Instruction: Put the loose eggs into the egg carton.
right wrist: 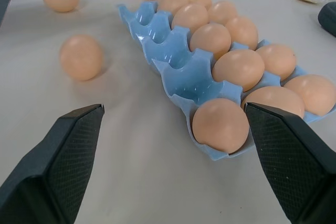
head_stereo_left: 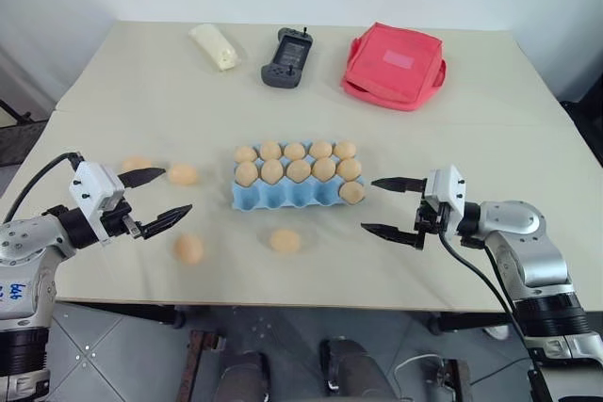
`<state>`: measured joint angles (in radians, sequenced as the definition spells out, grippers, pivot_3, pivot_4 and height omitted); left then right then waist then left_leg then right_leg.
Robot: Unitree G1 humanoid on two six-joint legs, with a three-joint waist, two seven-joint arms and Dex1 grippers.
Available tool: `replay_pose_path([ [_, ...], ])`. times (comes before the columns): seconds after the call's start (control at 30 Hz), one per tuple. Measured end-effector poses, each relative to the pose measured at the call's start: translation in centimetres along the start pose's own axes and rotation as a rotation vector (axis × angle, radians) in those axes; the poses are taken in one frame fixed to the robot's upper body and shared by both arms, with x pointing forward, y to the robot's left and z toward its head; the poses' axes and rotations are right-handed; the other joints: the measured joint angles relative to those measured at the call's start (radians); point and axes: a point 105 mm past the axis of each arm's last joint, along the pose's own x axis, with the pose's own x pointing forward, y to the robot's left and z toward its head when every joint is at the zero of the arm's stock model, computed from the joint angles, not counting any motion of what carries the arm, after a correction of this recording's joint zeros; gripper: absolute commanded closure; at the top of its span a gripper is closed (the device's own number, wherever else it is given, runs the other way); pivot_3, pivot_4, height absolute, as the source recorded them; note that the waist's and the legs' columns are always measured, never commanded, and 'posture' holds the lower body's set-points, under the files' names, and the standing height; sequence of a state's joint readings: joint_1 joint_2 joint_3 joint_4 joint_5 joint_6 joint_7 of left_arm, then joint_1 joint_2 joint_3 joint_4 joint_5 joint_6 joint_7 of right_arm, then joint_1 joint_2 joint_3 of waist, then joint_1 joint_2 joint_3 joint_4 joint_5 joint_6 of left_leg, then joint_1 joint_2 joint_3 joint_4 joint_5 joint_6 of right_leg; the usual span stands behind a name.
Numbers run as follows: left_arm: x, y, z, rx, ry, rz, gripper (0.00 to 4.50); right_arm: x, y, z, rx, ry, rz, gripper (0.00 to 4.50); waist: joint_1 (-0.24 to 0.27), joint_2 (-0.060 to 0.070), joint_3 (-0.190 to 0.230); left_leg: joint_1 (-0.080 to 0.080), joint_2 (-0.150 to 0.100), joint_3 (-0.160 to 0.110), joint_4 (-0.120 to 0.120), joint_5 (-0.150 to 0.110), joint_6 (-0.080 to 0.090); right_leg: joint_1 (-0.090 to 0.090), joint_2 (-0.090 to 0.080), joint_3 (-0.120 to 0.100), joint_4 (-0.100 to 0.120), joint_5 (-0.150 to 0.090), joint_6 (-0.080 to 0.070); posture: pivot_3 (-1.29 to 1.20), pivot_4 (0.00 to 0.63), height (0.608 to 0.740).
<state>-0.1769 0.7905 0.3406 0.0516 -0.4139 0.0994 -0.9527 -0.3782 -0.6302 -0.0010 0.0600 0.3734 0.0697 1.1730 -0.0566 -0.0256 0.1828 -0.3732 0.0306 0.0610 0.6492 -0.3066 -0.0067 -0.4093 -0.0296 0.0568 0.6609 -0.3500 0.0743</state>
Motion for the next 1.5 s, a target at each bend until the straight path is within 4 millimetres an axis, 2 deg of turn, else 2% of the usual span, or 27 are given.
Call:
replay_pose_path([
  [0.1, 0.2, 0.1, 0.3, 0.011, -0.008, 0.002, 0.12, 0.0, 0.0, 0.0, -0.001, -0.002, -0.002, 0.0, 0.0, 0.0, 0.0, 0.0, 0.0, 0.0, 0.0, 0.0, 0.0, 0.0, 0.0, 0.0, 0.0, 0.0, 0.0, 0.0, 0.15, 0.74],
  [0.2, 0.2, -0.2, 0.1, -0.008, -0.006, -0.018, 0.12, 0.8, 0.6, 1.1, 0.016, -0.044, 0.029, 0.0, -0.003, 0.0, 0.0, 0.0, 0.0, 0.0, 0.0, 0.0, 0.0, 0.0, 0.0, 0.0, 0.001, 0.0, 0.0, 0.0, 0.15, 0.74],
  [0.33, -1.2, -2.0, -1.5, -0.038, 0.035, -0.115, 0.12, 3.4, 3.0, 3.1, 0.024, -0.097, 0.19, 0.0, -0.016, 0.0, 0.0, 0.001, 0.001, 0.0, -0.001, 0.0, 0.0, -0.001, 0.0, 0.0, 0.001, 0.0, 0.0, 0.0, 0.15, 0.74],
  [0.4, -2.3, -3.0, -2.2, -0.042, 0.056, -0.174, 0.12, 4.9, 4.2, 3.5, 0.025, -0.102, 0.267, 0.0, -0.018, 0.0, 0.0, 0.001, 0.0, -0.001, -0.001, 0.0, 0.0, 0.0, 0.0, -0.001, 0.001, 0.0, 0.0, 0.0, 0.15, 0.74],
  [0.5, -3.9, -3.1, -3.2, -0.039, 0.125, -0.216, 0.12, 7.4, 5.2, 3.6, -0.002, -0.072, 0.327, 0.0, -0.024, 0.0, 0.0, 0.001, 0.0, -0.001, 0.0, 0.0, 0.0, 0.0, -0.001, -0.001, 0.001, 0.0, -0.001, 0.0, 0.15, 0.74],
  [0.67, -4.7, -3.0, -3.8, -0.035, 0.155, -0.22, 0.12, 10.5, 6.1, 1.8, -0.019, 0.013, 0.361, 0.0, -0.02, -0.001, 0.0, 0.0, -0.001, -0.003, -0.001, 0.001, 0.0, 0.0, -0.003, -0.003, 0.0, 0.0, -0.001, 0.0, 0.15, 0.74],
  [0.8, -4.7, -3.3, -3.8, -0.032, 0.156, -0.229, 0.12, 12.5, 6.5, 1.5, -0.031, 0.009, 0.375, 0.0, -0.025, -0.001, 0.0, -0.001, -0.002, -0.003, -0.002, 0.0, 0.0, -0.001, -0.006, -0.009, 0.001, 0.0, -0.001, 0.0, 0.15, 0.74],
  [1.0, -4.5, -4.0, -3.4, -0.027, 0.155, -0.251, 0.12, 13.8, 7.5, -0.4, -0.038, 0.041, 0.41, 0.0, -0.027, -0.001, 0.0, -0.001, -0.002, -0.002, -0.002, -0.001, 0.001, -0.002, -0.012, -0.024, 0.001, 0.0, -0.001, 0.0, 0.15, 0.74],
  [1.1, -4.4, -4.1, -3.0, -0.018, 0.146, -0.258, 0.08, 14.2, 7.7, -0.6, -0.036, 0.029, 0.414, 0.58, -0.027, -0.001, 0.0, -0.001, -0.002, -0.002, -0.001, -0.001, 0.001, -0.001, -0.013, -0.025, 0.001, 0.0, -0.001, 0.0, 0.15, 0.74],
  [1.3, -4.3, -4.0, -2.8, -0.021, 0.143, -0.242, 0.08, 14.2, 7.7, -0.1, -0.052, -0.006, 0.424, 2.62, -0.027, -0.001, 0.0, -0.001, -0.002, -0.003, -0.001, -0.001, 0.001, -0.001, -0.013, -0.026, 0.001, 0.0, -0.001, 0.0, 0.15, 0.74],
  [1.37, -4.2, -3.9, -2.6, -0.012, 0.139, -0.235, 0.08, 14.0, 7.5, 0.5, -0.034, -0.038, 0.427, 2.62, -0.026, 0.0, 0.0, -0.001, -0.002, -0.003, -0.001, -0.001, 0.001, -0.001, -0.013, -0.026, 0.001, 0.0, -0.001, 0.0, 0.15, 0.74],
  [1.5, -4.0, -3.7, -2.4, -0.008, 0.136, -0.225, 0.08, 12.7, 6.0, 3.1, -0.019, -0.14, 0.393, 2.62, -0.026, 0.0, 0.0, -0.001, -0.002, -0.003, -0.001, -0.001, 0.001, -0.001, -0.013, -0.026, 0.001, 0.0, -0.001, 0.0, 0.15, 0.74],
])
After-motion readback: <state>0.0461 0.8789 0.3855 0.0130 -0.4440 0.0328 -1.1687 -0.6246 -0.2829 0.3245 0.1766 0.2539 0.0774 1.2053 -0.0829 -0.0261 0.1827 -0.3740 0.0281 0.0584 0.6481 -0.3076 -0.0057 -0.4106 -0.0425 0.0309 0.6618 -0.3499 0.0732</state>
